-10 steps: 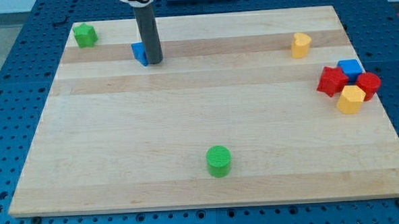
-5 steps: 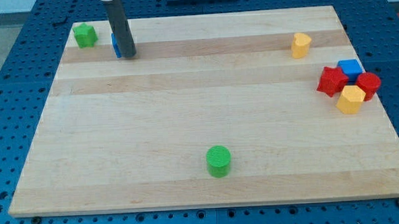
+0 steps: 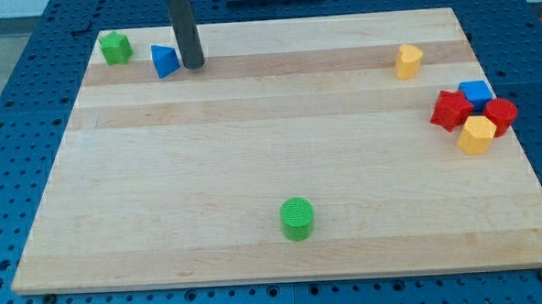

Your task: Push the blue triangle closer to the green star

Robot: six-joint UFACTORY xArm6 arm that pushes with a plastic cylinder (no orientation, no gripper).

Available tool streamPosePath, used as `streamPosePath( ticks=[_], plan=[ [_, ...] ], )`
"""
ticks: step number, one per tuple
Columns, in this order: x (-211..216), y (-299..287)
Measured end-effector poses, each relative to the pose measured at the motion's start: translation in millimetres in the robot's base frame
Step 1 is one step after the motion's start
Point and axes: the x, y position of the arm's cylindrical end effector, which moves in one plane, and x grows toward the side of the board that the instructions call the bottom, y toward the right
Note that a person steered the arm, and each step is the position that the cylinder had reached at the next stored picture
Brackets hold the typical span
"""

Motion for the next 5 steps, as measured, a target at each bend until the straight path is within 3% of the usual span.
streamPosePath(
  ticks=[2,5],
  plan=[
    [0,-54],
    [20,-72]
  ],
)
